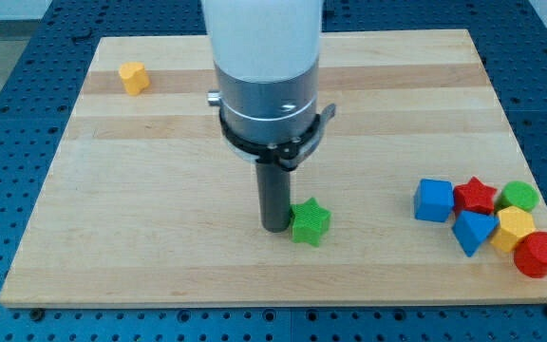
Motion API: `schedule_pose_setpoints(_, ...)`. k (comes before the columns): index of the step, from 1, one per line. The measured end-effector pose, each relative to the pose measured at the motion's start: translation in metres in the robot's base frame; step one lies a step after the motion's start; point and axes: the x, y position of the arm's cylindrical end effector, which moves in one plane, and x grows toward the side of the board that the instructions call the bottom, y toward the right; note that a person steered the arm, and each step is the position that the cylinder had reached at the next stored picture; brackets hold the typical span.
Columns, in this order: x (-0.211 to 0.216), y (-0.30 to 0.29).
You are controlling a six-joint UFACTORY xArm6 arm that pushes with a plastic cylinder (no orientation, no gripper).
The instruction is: Push green star towards group of blocks
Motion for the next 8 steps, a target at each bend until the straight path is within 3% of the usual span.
schedule_pose_setpoints(4,0.027,0.129)
schedule_pose_setpoints(6,0.027,0.16)
schedule_pose_setpoints(7,0.002,0.143)
schedule_pose_setpoints(8,-0.053,0.074)
